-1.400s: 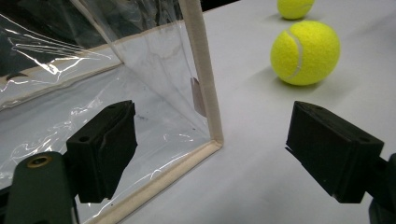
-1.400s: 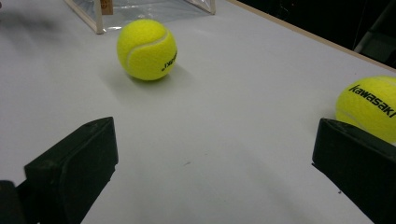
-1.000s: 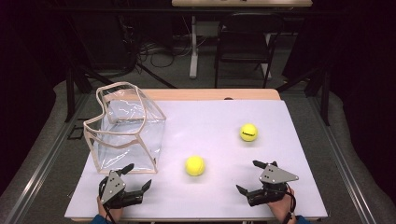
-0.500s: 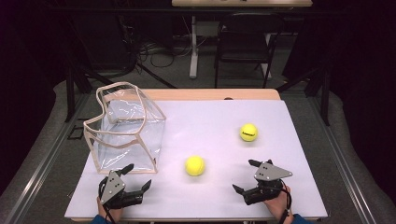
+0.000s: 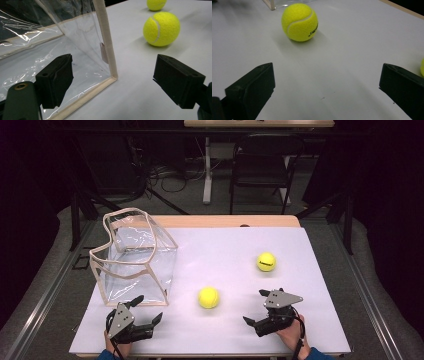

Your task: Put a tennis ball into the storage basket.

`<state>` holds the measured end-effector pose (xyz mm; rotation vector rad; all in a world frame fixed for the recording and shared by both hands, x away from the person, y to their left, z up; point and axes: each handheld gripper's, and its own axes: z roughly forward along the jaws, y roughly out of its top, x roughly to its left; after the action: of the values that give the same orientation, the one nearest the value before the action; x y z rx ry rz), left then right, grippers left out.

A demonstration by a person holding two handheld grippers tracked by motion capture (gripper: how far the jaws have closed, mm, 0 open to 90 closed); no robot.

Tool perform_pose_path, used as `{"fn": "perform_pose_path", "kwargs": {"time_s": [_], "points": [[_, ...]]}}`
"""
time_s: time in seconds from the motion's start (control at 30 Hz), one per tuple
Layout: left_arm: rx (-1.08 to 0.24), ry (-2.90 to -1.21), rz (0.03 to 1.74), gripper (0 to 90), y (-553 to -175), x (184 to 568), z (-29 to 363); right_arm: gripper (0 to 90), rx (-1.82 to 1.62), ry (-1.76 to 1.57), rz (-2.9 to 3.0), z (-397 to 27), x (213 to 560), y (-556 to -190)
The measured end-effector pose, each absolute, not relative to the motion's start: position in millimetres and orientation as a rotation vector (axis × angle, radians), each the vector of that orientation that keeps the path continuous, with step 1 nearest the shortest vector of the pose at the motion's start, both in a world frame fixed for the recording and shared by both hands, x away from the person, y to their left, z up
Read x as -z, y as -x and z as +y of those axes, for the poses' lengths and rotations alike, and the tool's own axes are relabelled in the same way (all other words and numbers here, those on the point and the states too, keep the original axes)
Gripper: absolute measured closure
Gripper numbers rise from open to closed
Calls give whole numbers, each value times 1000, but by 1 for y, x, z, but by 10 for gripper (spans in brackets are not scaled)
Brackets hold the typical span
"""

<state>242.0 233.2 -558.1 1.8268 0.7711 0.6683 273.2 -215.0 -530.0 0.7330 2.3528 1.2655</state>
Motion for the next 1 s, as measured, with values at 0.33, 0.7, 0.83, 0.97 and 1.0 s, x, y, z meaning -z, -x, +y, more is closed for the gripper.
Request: {"fn": "perform_pose_path", "kwargs": {"time_s": [0.33, 0.7, 0.83, 0.97, 1.0], "points": [[-668, -1825, 758, 159, -241, 557, 233, 0, -1263, -730, 2378, -204, 523, -282], [-665, -1825, 751, 159, -241, 557, 233, 0, -1237, -713, 2431, -190, 517, -294], [-665, -1819, 753, 159, -241, 557, 234, 0, -1232, -707, 2450, -183, 515, -300], [-663, -1821, 744, 159, -242, 557, 232, 0, -1237, -700, 2456, -178, 513, -304], [-659, -1826, 743, 159, -242, 557, 231, 0, -1234, -698, 2461, -175, 512, -305]]}}
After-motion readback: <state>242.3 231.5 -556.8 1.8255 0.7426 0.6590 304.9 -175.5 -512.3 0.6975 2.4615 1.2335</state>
